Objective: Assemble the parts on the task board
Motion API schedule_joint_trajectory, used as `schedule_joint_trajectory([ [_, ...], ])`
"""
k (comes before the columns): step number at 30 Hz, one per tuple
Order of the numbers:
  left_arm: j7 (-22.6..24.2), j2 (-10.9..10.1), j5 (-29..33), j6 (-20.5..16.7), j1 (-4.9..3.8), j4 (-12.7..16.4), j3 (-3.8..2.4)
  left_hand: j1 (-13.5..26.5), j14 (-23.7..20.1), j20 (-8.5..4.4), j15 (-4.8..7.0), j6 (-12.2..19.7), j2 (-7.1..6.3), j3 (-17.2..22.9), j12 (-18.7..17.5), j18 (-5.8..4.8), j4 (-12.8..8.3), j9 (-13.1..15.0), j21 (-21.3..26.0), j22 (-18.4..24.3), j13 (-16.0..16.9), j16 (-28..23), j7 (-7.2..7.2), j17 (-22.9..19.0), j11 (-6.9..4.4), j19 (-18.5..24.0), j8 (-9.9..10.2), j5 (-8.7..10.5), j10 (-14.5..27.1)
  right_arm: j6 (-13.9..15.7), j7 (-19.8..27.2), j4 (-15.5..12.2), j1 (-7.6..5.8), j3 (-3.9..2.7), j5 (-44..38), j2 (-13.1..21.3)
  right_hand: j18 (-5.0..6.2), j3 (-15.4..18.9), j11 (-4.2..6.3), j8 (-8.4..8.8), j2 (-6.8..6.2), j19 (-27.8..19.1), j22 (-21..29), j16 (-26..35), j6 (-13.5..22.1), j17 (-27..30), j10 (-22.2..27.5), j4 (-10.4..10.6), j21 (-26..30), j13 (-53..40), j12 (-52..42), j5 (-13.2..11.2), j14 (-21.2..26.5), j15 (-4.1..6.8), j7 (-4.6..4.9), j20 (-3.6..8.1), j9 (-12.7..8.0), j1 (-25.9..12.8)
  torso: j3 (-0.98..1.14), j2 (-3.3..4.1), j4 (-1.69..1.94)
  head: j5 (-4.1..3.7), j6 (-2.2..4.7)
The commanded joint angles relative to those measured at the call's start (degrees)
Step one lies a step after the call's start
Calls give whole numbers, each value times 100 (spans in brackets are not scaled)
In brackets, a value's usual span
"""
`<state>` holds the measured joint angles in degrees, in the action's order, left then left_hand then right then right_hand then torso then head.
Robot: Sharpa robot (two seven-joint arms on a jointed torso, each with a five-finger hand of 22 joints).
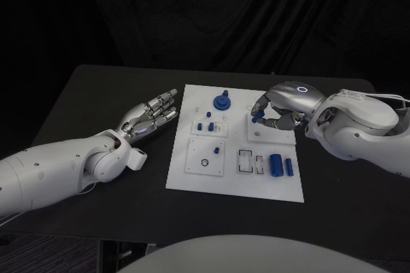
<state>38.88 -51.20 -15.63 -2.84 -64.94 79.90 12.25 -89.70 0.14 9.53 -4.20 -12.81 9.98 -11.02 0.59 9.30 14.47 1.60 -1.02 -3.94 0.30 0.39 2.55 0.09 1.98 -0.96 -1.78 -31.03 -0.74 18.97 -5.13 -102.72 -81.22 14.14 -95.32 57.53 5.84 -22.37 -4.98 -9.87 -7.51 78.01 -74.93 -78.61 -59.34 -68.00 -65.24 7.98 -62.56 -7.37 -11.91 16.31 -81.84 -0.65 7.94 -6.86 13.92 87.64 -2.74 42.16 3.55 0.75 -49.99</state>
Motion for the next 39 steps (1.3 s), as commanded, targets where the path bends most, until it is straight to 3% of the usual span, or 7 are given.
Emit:
schedule_joint_trajectory([
  [1, 726, 13, -19, 75, 9, 9, -5, -64, -14, 43, -35, 0, -5, 30, -38, 16, -13, 9, 17, -1, -7, -39, -53, -9, 30, -12, 8, -27, -10, 56, -98, -159, -25, 1, 5, -32, -43, 4, 62, -27, 6, 2, -805, -13, -31, 11, -110, -10, -35, -2, -11, -11, -1, 48, -4, 58, 6, 5, 1, 0, -2, 19, -1],
  [9, 722, 27, -19, 89, 10, 4, -5, -66, -14, 51, -43, 2, -3, 33, -38, 16, -16, 8, 17, 0, -8, -39, -58, -9, 31, -12, 9, -30, -7, -330, -34, -323, 39, 2, -60, -523, -43, -19, 66, 10, -16, 4, -804, -23, 20, -12, -110, -50, -40, 6, 23, -5, -19, 56, -5, 68, 7, 21, -3, 2, -1, 21, -1],
  [16, 709, 28, -19, 93, 10, 12, -5, -71, -14, 65, -65, 3, 11, 45, -38, 14, -21, 8, 17, 0, -8, -39, -66, -9, 34, -13, 10, -34, -7, -500, 76, 49, 268, 1, -413, -1217, -48, -31, 64, 24, -19, 15, -810, -42, 37, -48, -106, -70, -65, 9, 39, -4, -36, 56, -1, 71, 7, 33, 4, 11, 12, -32, -1],
  [23, 700, 49, -19, 103, 10, 13, -5, -75, -14, 87, -99, 4, 19, 56, -38, 6, -28, 8, 11, -19, -7, -39, -73, -9, 33, -21, 10, -34, -9, -491, 203, 389, 554, -1, -692, -1721, -52, -30, 60, 37, -38, 24, -814, -58, 53, -77, -103, -84, -85, 10, 52, -8, -51, 54, 4, 72, 8, 31, -3, -3, 2, 22, -1],
  [27, 696, 60, -19, 111, 10, 7, -5, -76, -14, 92, -106, 8, 21, 58, -39, 4, -30, 7, 10, -21, -8, -39, -82, -9, 30, -23, 11, -34, -5, -500, 247, 492, 648, -1, -774, -1890, -55, -28, 59, 39, -44, 31, -818, -58, 54, -76, -104, -88, -99, 10, 54, -9, -52, 54, 4, 72, 9, 30, 4, 1, -2, 43, -1],
  [36, 680, 92, -18, 142, 10, -11, -5, -77, -14, 108, -126, 10, 33, 69, -40, 0, -34, 7, 5, -35, -9, -39, -119, -9, 17, -31, 12, -30, -1, -588, 278, 548, 722, -2, -825, -2012, -56, -25, 60, 45, -65, 32, -818, -61, 57, -80, -116, -105, -102, 7, 57, -11, -56, 53, 4, 72, 11, 32, -7, -2, 39, 58, -1],
  [39, 673, 104, -18, 154, 10, -17, -5, -78, -14, 118, -137, -7, 41, 76, -41, -3, -38, 9, 4, -37, -10, -39, -147, -9, 20, -34, 9, -30, 3, -631, 283, 552, 734, -1, -828, -2029, -56, -25, 61, 46, -69, 32, -818, -58, 58, -74, -121, -109, -102, 6, 56, -12, -55, 54, 4, 72, 12, 34, -6, -6, 20, 65, -1],
])
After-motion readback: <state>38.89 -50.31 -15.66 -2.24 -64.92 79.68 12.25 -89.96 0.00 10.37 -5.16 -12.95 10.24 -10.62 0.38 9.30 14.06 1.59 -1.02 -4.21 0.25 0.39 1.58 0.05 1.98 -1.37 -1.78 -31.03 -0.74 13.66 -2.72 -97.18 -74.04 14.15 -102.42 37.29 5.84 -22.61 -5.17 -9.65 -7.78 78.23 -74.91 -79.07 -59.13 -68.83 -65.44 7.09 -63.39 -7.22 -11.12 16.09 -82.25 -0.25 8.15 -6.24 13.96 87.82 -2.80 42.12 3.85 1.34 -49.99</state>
